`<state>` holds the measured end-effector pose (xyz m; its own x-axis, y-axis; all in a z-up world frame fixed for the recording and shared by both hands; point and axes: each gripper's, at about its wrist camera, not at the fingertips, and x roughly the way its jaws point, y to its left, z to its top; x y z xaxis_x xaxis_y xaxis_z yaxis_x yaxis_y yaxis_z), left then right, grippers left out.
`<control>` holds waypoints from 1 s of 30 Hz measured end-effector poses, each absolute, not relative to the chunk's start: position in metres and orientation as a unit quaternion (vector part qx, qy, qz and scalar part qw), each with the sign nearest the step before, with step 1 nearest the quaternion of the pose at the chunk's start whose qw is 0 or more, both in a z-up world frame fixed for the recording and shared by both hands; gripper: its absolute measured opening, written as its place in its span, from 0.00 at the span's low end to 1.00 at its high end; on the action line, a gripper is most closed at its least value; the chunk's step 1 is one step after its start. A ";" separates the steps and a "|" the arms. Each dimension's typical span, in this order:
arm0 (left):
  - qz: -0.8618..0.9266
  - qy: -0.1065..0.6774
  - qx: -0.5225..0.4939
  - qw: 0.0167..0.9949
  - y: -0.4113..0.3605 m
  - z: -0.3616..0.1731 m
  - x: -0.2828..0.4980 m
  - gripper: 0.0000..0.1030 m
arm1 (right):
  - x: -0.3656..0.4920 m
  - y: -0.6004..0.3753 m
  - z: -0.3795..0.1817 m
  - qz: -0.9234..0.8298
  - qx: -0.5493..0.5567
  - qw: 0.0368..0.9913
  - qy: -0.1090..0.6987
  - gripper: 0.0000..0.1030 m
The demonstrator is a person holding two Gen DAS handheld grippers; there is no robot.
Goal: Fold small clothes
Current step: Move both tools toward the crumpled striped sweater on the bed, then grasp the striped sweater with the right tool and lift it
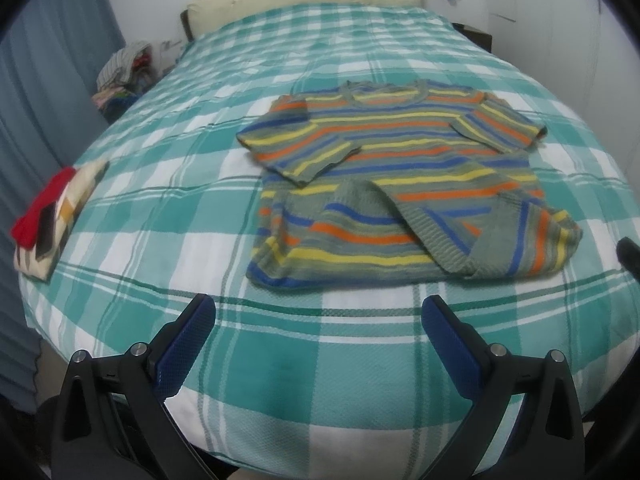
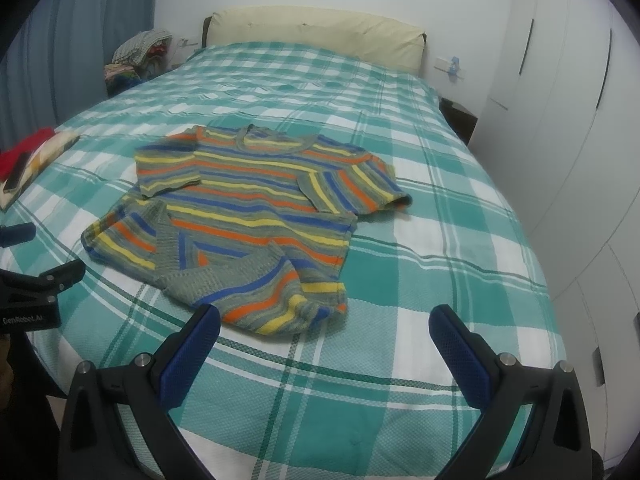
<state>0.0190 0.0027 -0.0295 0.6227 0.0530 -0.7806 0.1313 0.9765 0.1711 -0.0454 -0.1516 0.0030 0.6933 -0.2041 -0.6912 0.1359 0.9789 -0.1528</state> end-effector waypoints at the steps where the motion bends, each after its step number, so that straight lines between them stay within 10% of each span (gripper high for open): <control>1: -0.019 0.434 0.107 0.894 0.005 -0.030 0.020 1.00 | -0.045 -0.153 0.002 -0.094 -0.044 0.919 0.381 1.00; 16: -0.124 0.503 0.117 0.847 0.032 -0.062 0.116 0.99 | 0.042 -0.213 -0.030 0.060 0.054 0.884 0.461 0.98; 19: -0.128 0.506 0.134 0.843 0.022 -0.076 0.131 0.96 | 0.068 -0.203 -0.048 0.087 0.041 0.865 0.493 0.77; 22: -0.133 0.500 0.147 0.843 0.014 -0.082 0.136 0.69 | 0.085 -0.182 -0.071 0.109 -0.004 0.847 0.520 0.55; 25: -0.154 0.504 0.140 0.838 0.016 -0.084 0.135 0.07 | 0.088 -0.171 -0.085 0.103 -0.042 0.839 0.532 0.18; 30: -0.214 0.462 0.150 0.847 0.025 -0.058 0.103 0.02 | 0.065 -0.179 -0.054 0.121 -0.034 0.856 0.502 0.05</control>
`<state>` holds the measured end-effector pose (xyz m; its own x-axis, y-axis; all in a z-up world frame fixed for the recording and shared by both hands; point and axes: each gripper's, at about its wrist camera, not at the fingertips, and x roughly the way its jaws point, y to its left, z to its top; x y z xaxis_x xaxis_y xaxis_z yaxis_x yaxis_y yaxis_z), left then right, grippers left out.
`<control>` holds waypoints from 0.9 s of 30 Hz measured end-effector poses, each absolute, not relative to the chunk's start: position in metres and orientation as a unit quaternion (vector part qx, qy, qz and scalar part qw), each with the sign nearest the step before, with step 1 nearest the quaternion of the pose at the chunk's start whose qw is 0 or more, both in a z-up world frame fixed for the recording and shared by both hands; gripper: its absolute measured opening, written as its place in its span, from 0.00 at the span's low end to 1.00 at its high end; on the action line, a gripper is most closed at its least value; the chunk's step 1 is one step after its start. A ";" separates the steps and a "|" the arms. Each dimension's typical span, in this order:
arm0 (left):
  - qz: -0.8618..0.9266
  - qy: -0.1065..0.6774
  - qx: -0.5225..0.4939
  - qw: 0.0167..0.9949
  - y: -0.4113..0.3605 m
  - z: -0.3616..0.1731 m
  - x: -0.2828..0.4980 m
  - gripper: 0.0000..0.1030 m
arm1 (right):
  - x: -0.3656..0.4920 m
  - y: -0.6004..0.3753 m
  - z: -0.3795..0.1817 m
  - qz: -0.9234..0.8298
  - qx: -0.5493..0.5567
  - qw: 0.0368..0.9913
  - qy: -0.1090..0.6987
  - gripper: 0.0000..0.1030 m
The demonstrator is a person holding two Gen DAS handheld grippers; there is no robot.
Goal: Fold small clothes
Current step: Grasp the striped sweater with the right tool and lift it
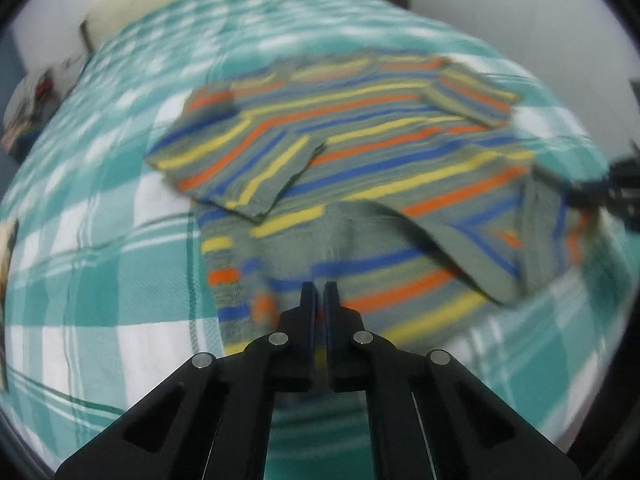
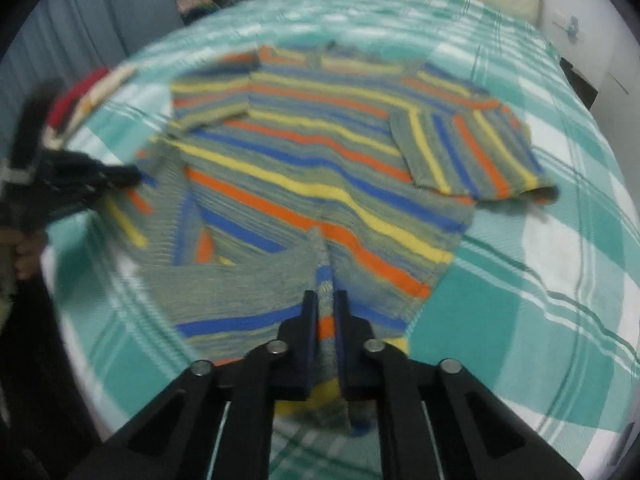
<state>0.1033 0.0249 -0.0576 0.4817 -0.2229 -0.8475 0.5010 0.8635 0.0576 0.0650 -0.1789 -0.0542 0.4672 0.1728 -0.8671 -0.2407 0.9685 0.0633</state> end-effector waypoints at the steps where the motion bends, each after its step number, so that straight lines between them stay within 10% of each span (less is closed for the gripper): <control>1: -0.230 0.452 0.154 0.848 0.029 -0.049 0.092 0.02 | 0.055 -0.180 -0.044 0.131 -0.032 0.859 0.494 0.05; 9: -0.271 0.447 0.161 0.837 0.082 -0.031 0.013 0.08 | -0.039 -0.172 -0.007 0.194 -0.066 0.861 0.465 0.05; 11: -0.251 0.470 0.122 0.837 0.094 -0.037 0.024 0.21 | -0.052 -0.174 -0.016 0.189 -0.075 0.857 0.474 0.05; 13: -0.230 0.468 0.099 0.848 0.098 -0.038 0.041 0.65 | -0.054 -0.181 -0.031 0.178 -0.074 0.850 0.491 0.05; 15: -0.208 0.451 0.084 0.864 0.100 -0.038 0.052 0.72 | -0.052 -0.191 -0.047 0.170 -0.053 0.838 0.515 0.09; 18: -0.209 0.456 0.072 0.862 0.091 -0.044 0.084 0.72 | -0.051 -0.201 -0.051 0.139 -0.046 0.843 0.517 0.47; 24: -0.208 0.475 0.130 0.845 0.053 -0.077 0.143 0.72 | -0.027 -0.187 -0.018 0.163 -0.035 0.867 0.469 0.49; 27: -0.212 0.510 0.102 0.828 0.056 -0.099 0.162 0.41 | 0.011 -0.161 -0.011 0.214 -0.024 0.864 0.456 0.50</control>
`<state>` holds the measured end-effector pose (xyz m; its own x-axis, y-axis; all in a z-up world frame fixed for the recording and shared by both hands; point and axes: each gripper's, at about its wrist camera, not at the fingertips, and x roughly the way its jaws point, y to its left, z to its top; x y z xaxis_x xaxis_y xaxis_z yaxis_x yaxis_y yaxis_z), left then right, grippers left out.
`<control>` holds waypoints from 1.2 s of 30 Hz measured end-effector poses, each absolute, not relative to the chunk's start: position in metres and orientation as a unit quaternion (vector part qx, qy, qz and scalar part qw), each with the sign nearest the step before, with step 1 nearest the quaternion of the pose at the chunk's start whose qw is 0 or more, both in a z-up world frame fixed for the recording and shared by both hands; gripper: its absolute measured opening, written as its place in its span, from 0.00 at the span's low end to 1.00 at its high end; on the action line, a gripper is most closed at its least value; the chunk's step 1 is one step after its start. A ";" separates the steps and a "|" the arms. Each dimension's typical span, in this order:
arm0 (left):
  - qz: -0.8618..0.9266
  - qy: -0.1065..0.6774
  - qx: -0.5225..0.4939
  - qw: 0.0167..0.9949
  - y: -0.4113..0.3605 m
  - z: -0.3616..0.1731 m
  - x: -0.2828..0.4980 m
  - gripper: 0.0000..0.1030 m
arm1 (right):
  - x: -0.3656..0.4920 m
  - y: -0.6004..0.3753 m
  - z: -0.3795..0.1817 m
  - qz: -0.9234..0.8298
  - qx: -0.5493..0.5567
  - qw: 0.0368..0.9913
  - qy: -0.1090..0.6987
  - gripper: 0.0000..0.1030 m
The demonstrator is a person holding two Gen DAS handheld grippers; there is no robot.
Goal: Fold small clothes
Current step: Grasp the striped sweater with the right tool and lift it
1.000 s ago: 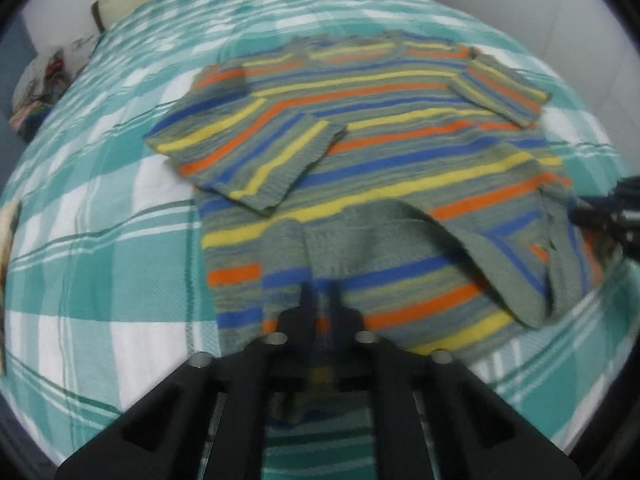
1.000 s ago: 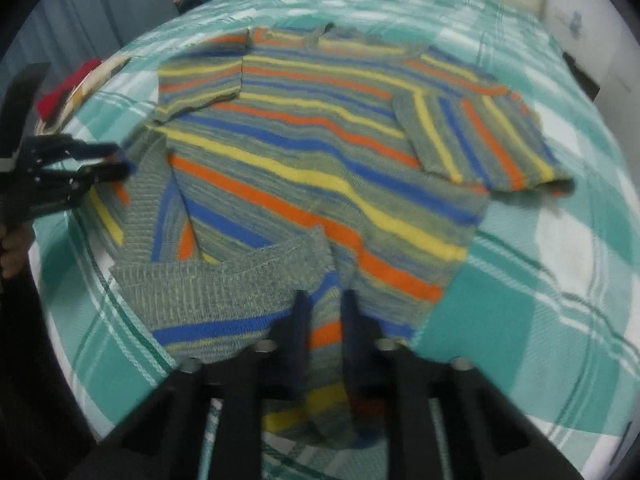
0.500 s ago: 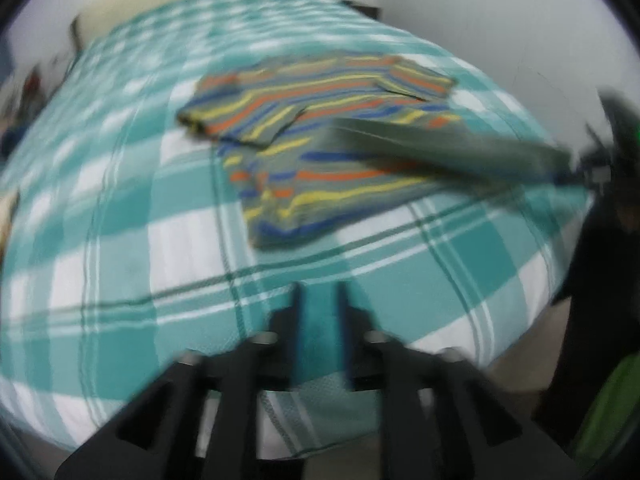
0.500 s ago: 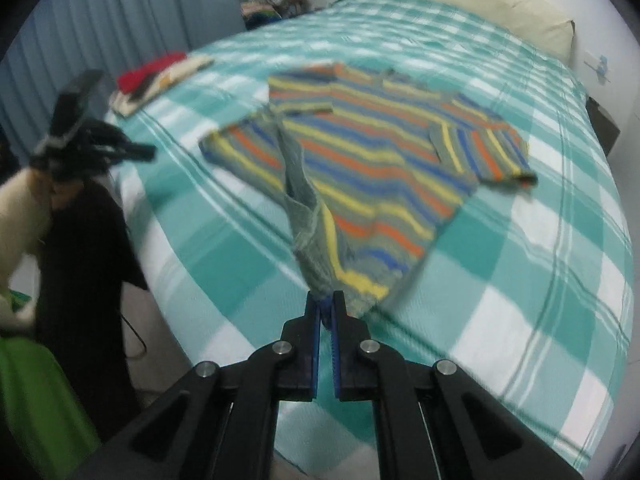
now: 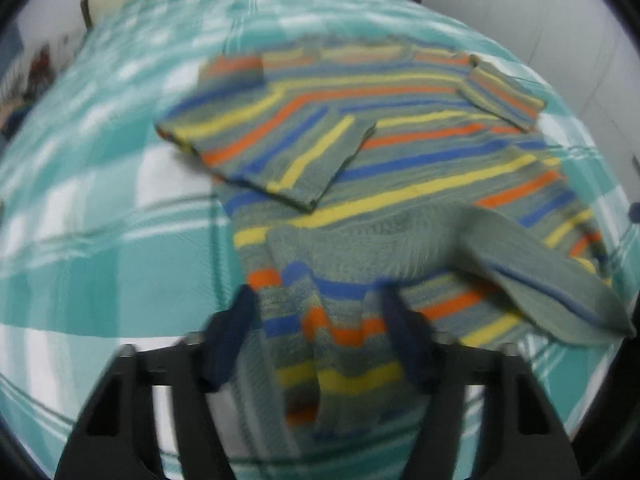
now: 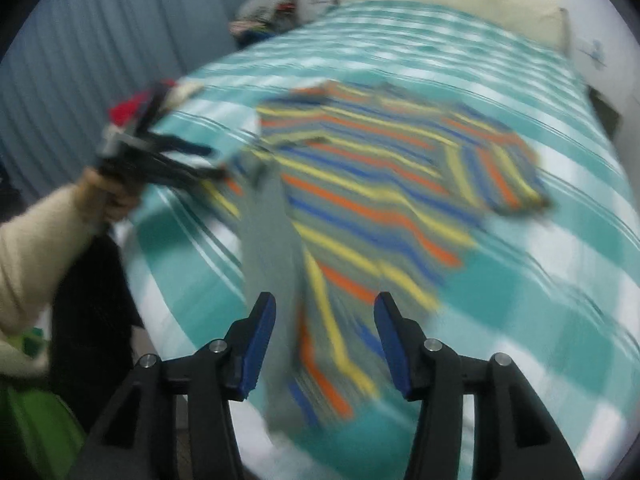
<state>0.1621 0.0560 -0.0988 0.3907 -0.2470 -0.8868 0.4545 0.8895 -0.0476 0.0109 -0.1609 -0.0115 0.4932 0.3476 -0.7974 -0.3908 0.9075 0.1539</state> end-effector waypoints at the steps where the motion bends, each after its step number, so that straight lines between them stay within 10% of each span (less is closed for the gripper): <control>1: -0.223 0.511 0.089 0.826 0.058 -0.100 0.163 0.23 | 0.026 -0.151 -0.013 0.229 -0.016 0.861 0.454 0.51; 3: -0.246 0.487 0.086 0.834 0.062 -0.094 0.154 0.08 | 0.062 -0.129 -0.023 0.261 0.007 0.851 0.456 0.53; 9: -0.332 0.439 0.100 0.829 0.082 -0.059 0.112 0.03 | 0.144 -0.054 -0.069 0.336 0.024 0.807 0.485 0.52; 12: -0.347 0.434 0.133 0.821 0.101 -0.046 0.084 0.03 | 0.133 -0.014 -0.073 0.400 -0.019 0.782 0.479 0.25; 17: -0.370 0.465 0.146 0.791 0.149 -0.041 0.022 0.06 | 0.024 0.039 -0.070 0.522 -0.142 0.699 0.468 0.20; 20: -0.343 0.477 0.122 0.800 0.166 -0.042 0.011 0.43 | -0.044 0.040 -0.087 0.540 -0.196 0.657 0.488 0.26; 22: -0.310 0.469 0.082 0.823 0.174 -0.039 0.012 0.88 | -0.063 0.022 -0.093 0.519 -0.185 0.661 0.509 0.36; 23: -0.294 0.466 0.058 0.832 0.175 -0.040 0.015 0.90 | -0.066 0.010 -0.092 0.503 -0.171 0.674 0.513 0.43; 33: -0.242 0.539 0.016 0.807 0.124 -0.100 0.032 0.76 | -0.062 -0.203 -0.077 0.177 0.146 0.818 0.527 0.61; 36: -0.256 0.539 -0.010 0.803 0.112 -0.099 0.032 0.55 | -0.048 -0.199 -0.108 0.188 0.212 0.794 0.538 0.59</control>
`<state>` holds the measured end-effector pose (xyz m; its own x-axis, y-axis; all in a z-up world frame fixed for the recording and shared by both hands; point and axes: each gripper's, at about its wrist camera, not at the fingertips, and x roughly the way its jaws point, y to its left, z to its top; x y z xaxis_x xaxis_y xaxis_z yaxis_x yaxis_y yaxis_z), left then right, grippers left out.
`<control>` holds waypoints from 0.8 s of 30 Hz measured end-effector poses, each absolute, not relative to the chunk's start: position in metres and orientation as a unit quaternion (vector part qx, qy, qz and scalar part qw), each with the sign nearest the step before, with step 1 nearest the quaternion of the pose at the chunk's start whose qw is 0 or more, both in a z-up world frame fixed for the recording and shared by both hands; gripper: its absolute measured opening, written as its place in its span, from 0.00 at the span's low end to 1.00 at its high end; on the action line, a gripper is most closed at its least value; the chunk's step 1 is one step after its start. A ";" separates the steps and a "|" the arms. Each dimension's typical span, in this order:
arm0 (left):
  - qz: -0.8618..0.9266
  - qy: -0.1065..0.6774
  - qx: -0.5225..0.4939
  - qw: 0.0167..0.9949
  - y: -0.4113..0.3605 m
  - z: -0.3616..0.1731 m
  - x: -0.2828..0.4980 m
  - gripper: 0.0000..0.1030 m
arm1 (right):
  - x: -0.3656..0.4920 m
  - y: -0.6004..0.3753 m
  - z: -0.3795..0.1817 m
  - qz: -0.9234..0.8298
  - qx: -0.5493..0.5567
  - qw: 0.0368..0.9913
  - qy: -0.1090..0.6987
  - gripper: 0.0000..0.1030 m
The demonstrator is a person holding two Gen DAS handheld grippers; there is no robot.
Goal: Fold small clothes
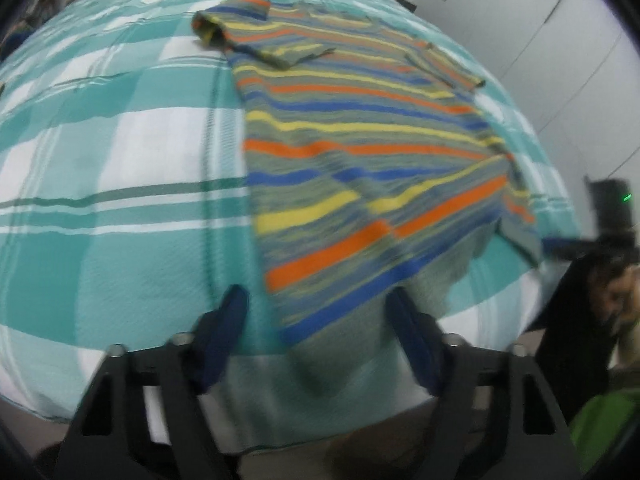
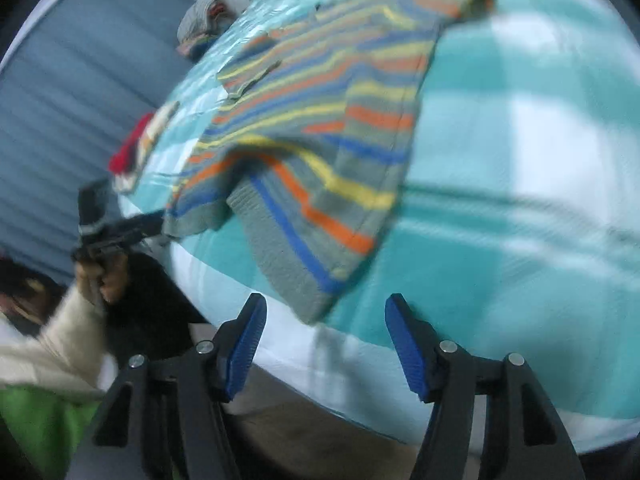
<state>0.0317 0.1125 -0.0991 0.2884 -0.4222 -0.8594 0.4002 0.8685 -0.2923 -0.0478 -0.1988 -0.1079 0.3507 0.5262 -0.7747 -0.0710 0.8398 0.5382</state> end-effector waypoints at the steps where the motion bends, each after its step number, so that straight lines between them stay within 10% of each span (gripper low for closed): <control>1: -0.264 0.542 -0.018 0.797 0.109 -0.099 0.032 0.30 | -0.042 -0.190 -0.117 0.196 0.230 0.792 0.530 0.55; 4: -0.274 0.554 -0.024 0.786 0.106 -0.099 0.030 0.05 | -0.040 -0.182 -0.134 0.198 0.273 0.787 0.517 0.06; 13: -0.274 0.565 -0.022 0.778 0.146 -0.080 0.016 0.04 | -0.091 -0.228 -0.075 0.143 0.222 0.804 0.533 0.06; 24: -0.210 0.555 0.093 0.800 0.117 -0.108 -0.003 0.04 | -0.065 -0.209 -0.140 0.084 0.181 0.787 0.585 0.05</control>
<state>-0.0026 0.1167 -0.1078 0.2967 -0.2320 -0.9264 0.4387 0.8947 -0.0836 -0.0653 -0.2088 -0.1400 0.3027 0.3431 -0.8892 0.0800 0.9205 0.3824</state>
